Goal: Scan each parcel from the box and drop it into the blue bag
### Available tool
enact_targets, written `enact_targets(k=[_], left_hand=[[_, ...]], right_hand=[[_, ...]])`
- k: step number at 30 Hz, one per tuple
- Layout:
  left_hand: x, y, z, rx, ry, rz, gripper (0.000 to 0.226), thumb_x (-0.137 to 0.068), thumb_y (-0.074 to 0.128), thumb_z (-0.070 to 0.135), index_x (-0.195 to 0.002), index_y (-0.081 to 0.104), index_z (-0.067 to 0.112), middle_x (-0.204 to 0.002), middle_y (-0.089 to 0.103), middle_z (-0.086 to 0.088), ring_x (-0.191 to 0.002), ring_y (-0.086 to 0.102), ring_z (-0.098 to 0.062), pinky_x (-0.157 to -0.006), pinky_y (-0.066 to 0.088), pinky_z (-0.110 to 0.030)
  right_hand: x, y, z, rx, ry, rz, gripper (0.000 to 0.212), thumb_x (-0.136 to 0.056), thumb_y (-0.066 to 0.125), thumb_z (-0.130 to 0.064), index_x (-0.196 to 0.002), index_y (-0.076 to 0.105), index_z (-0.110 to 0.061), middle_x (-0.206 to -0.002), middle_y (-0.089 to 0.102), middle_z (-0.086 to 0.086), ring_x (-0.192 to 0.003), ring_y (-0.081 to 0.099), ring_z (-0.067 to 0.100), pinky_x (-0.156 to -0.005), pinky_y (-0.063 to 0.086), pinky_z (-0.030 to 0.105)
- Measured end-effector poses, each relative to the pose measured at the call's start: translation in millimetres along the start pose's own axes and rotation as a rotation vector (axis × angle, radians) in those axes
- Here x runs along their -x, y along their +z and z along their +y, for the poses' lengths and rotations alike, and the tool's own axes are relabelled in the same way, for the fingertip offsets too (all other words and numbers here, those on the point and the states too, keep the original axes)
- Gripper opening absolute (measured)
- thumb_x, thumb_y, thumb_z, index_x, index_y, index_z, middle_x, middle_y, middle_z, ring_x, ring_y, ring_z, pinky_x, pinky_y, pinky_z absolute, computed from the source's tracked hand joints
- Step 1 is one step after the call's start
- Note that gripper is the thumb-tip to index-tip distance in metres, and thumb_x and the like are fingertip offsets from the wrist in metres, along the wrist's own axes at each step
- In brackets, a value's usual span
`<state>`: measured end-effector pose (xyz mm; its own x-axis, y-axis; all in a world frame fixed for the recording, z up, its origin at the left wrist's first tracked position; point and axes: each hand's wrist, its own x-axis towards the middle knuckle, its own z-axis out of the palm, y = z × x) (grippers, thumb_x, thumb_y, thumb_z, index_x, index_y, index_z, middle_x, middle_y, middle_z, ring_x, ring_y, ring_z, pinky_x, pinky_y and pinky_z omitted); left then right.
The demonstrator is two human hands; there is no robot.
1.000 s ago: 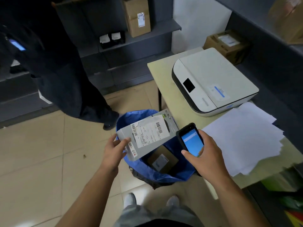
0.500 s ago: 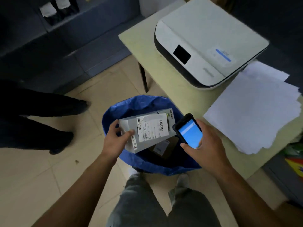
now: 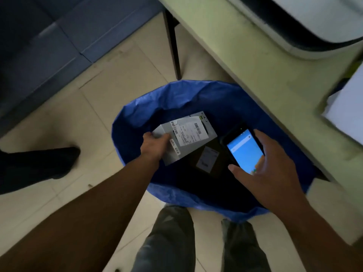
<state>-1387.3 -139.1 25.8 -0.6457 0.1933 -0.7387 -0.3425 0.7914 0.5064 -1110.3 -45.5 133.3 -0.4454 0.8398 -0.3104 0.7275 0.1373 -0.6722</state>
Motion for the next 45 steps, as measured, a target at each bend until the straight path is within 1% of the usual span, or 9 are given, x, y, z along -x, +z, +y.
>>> enact_targets(k=[7, 10, 13, 18, 23, 27, 34, 40, 45], left_hand=[[-59.6, 62.7, -30.5, 0.087, -0.144, 0.063, 0.081, -0.079, 0.074, 0.046, -0.146, 0.036, 0.02, -0.131, 0.058, -0.015, -0.112, 0.061, -0.035, -0.094, 0.057, -0.05], [-79.4, 81.6, -40.6, -0.031, -0.079, 0.105, 0.083, -0.084, 0.073, 0.048, -0.15, 0.032, 0.019, -0.137, 0.055, -0.018, -0.117, 0.059, -0.037, -0.087, 0.051, -0.038], [-98.2, 94.1, -46.0, -0.1, -0.054, 0.101, 0.082, -0.086, 0.072, 0.05, -0.149, 0.031, 0.016, -0.14, 0.052, -0.02, -0.121, 0.057, -0.038, -0.084, 0.046, -0.038], [-128.5, 106.1, -51.4, -0.231, -0.047, 0.105, 0.083, -0.091, 0.067, 0.051, -0.153, 0.026, 0.014, -0.147, 0.048, -0.023, -0.13, 0.052, -0.042, -0.096, 0.046, -0.044], [-136.8, 104.5, -50.4, -0.4, -0.086, 0.146, 0.079, -0.1, 0.05, 0.025, -0.164, 0.006, 0.011, -0.163, 0.025, -0.023, -0.142, 0.038, -0.04, -0.115, 0.033, -0.043], [-120.6, 92.0, -45.5, -0.359, -0.081, 0.14, 0.082, -0.096, 0.053, 0.018, -0.164, 0.007, 0.013, -0.162, 0.023, -0.02, -0.137, 0.042, -0.039, -0.112, 0.036, -0.039], [-72.0, 64.6, -42.6, -0.35, 0.005, 0.094, 0.073, -0.1, 0.055, 0.025, -0.162, 0.017, 0.014, -0.157, 0.031, -0.024, -0.136, 0.044, -0.04, -0.105, 0.041, -0.04], [-4.3, 40.7, -15.9, -0.406, 0.282, 0.033, 0.076, -0.095, 0.063, 0.03, -0.161, 0.027, 0.019, -0.161, 0.031, -0.017, -0.139, 0.043, -0.037, -0.107, 0.04, -0.039], [74.4, 20.4, 19.7, -0.297, 0.428, 0.007, 0.072, -0.093, 0.066, 0.027, -0.158, 0.034, 0.022, -0.152, 0.046, -0.014, -0.138, 0.045, -0.031, -0.105, 0.036, -0.03]], right_hand=[[-27.9, 36.3, 37.0, 0.042, 0.001, -0.064, 0.098, -0.063, 0.082, -0.055, -0.145, 0.03, -0.041, -0.117, 0.043, -0.021, -0.094, 0.049, 0.003, -0.066, 0.036, 0.007], [-51.5, 50.4, 48.3, 0.085, -0.043, -0.093, 0.098, -0.064, 0.082, -0.053, -0.146, 0.029, -0.04, -0.125, 0.044, -0.018, -0.099, 0.051, 0.008, -0.074, 0.041, 0.019], [-75.9, 60.2, 56.7, 0.1, -0.076, -0.104, 0.098, -0.066, 0.083, -0.051, -0.148, 0.032, -0.035, -0.135, 0.046, -0.011, -0.115, 0.047, 0.01, -0.089, 0.043, 0.029], [-98.3, 67.4, 66.8, 0.111, -0.106, -0.065, 0.096, -0.062, 0.078, -0.057, -0.145, 0.036, -0.035, -0.136, 0.049, -0.01, -0.118, 0.046, 0.008, -0.09, 0.039, 0.026], [-97.0, 67.5, 74.7, 0.101, -0.107, -0.089, 0.094, -0.063, 0.081, -0.055, -0.144, 0.038, -0.035, -0.135, 0.05, -0.015, -0.117, 0.046, 0.003, -0.088, 0.037, 0.019], [-88.3, 64.7, 70.8, 0.086, -0.096, -0.086, 0.093, -0.063, 0.082, -0.053, -0.143, 0.037, -0.038, -0.136, 0.049, -0.016, -0.12, 0.045, 0.003, -0.093, 0.039, 0.025], [-70.5, 52.8, 47.4, 0.067, -0.101, -0.088, 0.093, -0.066, 0.084, -0.05, -0.145, 0.037, -0.035, -0.139, 0.047, -0.014, -0.124, 0.041, 0.002, -0.095, 0.034, 0.021], [-46.7, 22.6, 21.8, 0.053, -0.108, -0.062, 0.095, -0.065, 0.081, -0.055, -0.146, 0.034, -0.037, -0.135, 0.048, -0.013, -0.109, 0.053, 0.013, -0.087, 0.041, 0.024], [-21.1, -17.6, -6.7, -0.012, -0.142, -0.032, 0.094, -0.066, 0.079, -0.057, -0.145, 0.034, -0.036, -0.127, 0.049, -0.014, -0.107, 0.052, 0.009, -0.08, 0.042, 0.022]])
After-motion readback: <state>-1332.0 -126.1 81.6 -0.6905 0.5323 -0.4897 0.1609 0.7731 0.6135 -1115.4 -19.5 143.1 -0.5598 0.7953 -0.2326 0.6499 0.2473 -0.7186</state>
